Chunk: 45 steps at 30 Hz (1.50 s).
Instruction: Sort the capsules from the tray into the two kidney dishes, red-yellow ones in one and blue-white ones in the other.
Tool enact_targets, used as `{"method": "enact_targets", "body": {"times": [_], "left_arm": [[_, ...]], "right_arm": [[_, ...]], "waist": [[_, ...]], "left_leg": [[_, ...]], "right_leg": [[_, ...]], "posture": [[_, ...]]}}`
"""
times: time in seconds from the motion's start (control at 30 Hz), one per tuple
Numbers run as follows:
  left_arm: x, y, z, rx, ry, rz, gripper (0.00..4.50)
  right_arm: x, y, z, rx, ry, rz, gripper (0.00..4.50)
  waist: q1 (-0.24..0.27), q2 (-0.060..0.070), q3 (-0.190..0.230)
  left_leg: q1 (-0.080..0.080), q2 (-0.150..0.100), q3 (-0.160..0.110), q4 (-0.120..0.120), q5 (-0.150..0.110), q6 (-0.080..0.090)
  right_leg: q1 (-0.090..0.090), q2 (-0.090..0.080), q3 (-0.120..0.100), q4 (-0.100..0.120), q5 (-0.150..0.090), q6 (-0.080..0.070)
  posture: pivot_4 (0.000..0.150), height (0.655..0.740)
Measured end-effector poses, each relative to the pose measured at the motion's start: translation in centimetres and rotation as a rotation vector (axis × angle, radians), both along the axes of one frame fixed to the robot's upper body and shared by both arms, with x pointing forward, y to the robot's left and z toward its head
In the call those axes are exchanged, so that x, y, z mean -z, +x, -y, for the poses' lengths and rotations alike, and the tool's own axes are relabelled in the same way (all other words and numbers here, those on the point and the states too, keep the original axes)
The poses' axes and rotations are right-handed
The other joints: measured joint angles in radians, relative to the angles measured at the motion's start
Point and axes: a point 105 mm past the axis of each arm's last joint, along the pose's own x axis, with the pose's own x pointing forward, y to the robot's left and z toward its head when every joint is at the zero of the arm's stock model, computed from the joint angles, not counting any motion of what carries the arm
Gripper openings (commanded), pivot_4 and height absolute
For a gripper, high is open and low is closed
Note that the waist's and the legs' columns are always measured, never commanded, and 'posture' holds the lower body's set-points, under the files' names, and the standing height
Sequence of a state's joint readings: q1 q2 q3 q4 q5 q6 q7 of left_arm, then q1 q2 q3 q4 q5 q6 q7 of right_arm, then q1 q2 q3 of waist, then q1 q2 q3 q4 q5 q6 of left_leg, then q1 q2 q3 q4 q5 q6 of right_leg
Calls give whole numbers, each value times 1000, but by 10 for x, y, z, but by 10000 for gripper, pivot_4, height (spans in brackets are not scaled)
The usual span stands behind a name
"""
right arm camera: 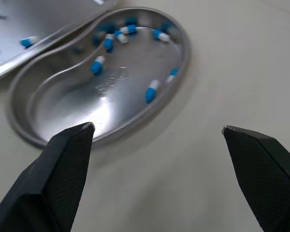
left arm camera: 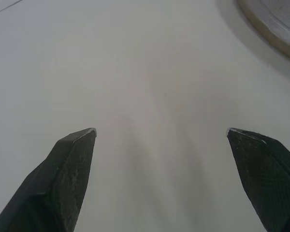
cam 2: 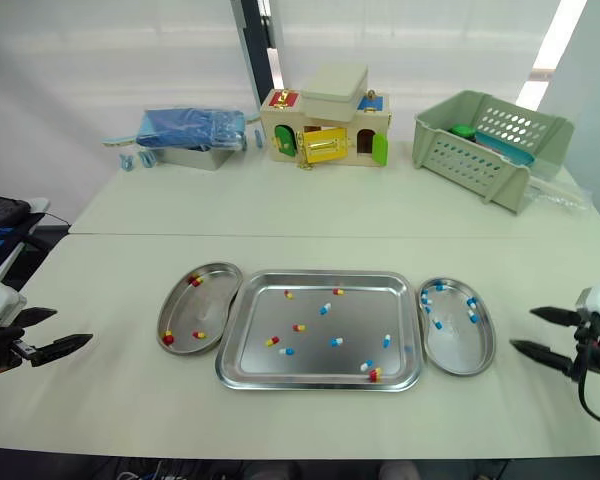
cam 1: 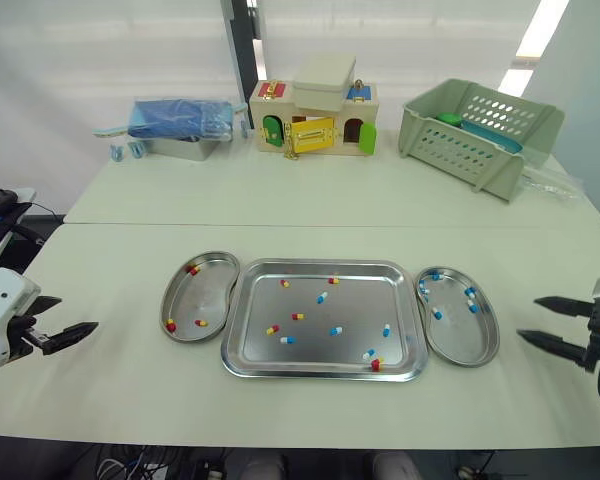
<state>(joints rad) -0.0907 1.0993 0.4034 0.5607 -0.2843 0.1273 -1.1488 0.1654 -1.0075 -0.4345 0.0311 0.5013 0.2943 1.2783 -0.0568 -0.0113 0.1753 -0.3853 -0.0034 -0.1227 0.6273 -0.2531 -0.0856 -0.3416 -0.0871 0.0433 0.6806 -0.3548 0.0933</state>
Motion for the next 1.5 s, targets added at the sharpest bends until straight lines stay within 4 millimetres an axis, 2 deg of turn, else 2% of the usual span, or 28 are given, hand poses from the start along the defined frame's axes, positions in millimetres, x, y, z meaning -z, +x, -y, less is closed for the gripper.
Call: {"method": "enact_targets", "body": {"times": [0.2, 0.33, 0.43, 0.53, 0.63, 0.8, 1.1, 1.23, 1.5], "left_arm": [[-26, 9, 38, 172, -10, 28, 44654], [-37, 18, 73, 304, 4, 24, 44654], [-36, 25, 102, 436, 24, -7, 44654], [-42, 35, 130, 538, 28, -4, 44654], [-52, 43, 159, 644, 34, 18, 44654], [-53, 43, 185, 762, 47, -29, 44654], [-22, 30, 213, 884, 107, -162, 44654], [-13, 35, 221, 845, 134, -149, 44654], [27, 35, 234, 751, 128, -196, 44654]], "right_arm": [[3, -47, -68, -220, 120, -51, 45000], [7, -60, -102, -236, 230, 17, 45000], [17, -70, -127, -240, 297, 75, 45000], [32, -81, -136, -268, 252, 86, 45000], [34, -81, -148, -272, 272, 147, 45000], [36, -77, -162, -248, 299, 203, 45000], [37, -70, -165, -150, 316, 229, 45000], [38, -71, -163, -138, 311, 226, 45000], [37, -69, -164, -123, 312, 241, 45000]], "waist": [[5, -1, 0], [6, -1, 0], [7, -1, 0], [8, -4, 1], [3, -5, 1], [-2, -5, 1], [4, -5, 2], [5, -5, 2], [6, -5, 2]], "left_leg": [[0, 0, -1, 0, 0, 0], [1, 0, -1, 0, 0, 0], [1, 0, -1, 1, 0, 0], [1, 0, -1, 1, 0, 0], [2, 0, -1, 1, 0, 0], [2, 1, -2, 1, 0, 0], [2, 1, -2, 1, 0, 0], [2, 1, -2, 1, 0, 0], [2, 1, -3, 2, 0, 0]], "right_leg": [[2, 0, -1, -1, 0, 0], [3, 0, -1, -1, 0, 0], [3, 0, -1, -1, 0, 0], [3, 1, -2, 0, 0, 0], [3, 1, -1, 0, 0, 0], [3, 2, -1, 0, 0, 0], [4, 2, -1, 0, 0, 0], [4, 2, -1, 0, 0, 0], [4, 2, -1, 0, 0, 0]], "posture": [[1500, 7400], [1500, 7400], [1500, 7400], [1500, 7400], [1500, 7400], [1500, 7400], [1500, 7400], [1500, 7400], [1500, 7400]]}}
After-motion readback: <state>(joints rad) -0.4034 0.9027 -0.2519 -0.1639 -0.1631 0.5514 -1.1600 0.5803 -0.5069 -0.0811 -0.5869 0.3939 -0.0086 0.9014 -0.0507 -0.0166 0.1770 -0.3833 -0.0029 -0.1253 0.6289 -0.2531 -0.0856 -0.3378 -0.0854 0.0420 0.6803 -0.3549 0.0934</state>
